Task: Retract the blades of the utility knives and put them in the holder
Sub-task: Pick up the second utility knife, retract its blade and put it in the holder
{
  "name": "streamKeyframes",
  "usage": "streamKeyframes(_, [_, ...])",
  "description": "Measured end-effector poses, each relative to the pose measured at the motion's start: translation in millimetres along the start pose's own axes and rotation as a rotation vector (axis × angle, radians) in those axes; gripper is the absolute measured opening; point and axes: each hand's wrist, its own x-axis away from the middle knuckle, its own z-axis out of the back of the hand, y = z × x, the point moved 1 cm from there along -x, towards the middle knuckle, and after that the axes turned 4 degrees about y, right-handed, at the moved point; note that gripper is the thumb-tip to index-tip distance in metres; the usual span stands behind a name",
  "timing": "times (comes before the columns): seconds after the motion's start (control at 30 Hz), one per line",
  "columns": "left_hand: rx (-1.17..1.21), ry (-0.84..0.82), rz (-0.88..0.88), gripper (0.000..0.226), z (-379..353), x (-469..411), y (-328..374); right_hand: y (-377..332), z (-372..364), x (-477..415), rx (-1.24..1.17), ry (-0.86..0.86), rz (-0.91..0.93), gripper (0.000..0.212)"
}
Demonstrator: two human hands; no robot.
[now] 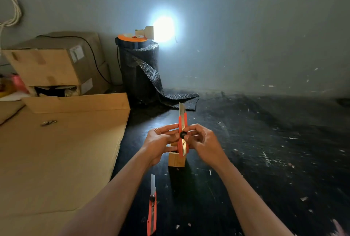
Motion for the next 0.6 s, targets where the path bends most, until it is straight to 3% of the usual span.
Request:
streamKeyframes(0.43, [-0.105, 0.025, -0.09, 0.03, -4, -1, 8, 10, -5, 20, 0.041, 0.003, -0.022, 0.013])
streamKeyframes(0.6, [-0.088, -0.006, -0.12, 0.027, -7, 1, 17, 0, 2, 17, 0.135, -0.022, 0.034, 0.025])
